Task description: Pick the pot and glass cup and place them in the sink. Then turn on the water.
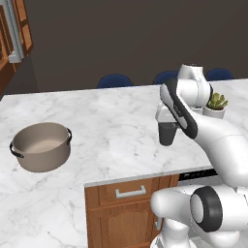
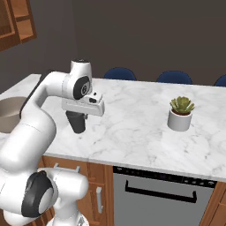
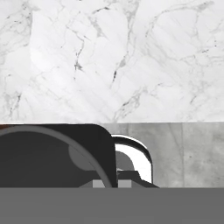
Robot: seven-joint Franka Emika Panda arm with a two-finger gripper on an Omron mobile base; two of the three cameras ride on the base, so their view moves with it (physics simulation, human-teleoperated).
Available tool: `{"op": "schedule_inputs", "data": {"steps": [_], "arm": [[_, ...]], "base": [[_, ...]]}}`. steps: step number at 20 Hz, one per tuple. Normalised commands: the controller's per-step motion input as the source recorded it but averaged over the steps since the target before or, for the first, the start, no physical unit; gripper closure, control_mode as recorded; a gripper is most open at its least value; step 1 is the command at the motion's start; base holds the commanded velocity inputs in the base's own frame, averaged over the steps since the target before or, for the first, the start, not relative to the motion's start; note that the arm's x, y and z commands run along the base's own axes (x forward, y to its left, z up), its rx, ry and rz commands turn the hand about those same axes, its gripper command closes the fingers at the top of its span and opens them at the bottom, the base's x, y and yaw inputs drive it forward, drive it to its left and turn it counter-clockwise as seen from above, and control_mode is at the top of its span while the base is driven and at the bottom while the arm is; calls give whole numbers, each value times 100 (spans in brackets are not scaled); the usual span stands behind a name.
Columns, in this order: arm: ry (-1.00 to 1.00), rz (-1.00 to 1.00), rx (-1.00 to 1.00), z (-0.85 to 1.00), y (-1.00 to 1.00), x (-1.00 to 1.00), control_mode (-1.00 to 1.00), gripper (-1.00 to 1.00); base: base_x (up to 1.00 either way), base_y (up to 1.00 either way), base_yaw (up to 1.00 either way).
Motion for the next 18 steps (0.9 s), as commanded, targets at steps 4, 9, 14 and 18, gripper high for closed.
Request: {"op": "schedule_inputs", "data": {"steps": [4, 9, 14, 18], "arm": [[0, 0, 0, 16, 0, -7, -100, 100], [0, 0, 0, 6, -2, -17, -100, 100], [0, 0, 0, 2, -4, -14, 100, 100], [0, 0, 0, 0, 0, 0, 100, 100]], "base": [[0, 0, 0], [0, 0, 0], [-13, -7, 0], [-30, -31, -2]]}}
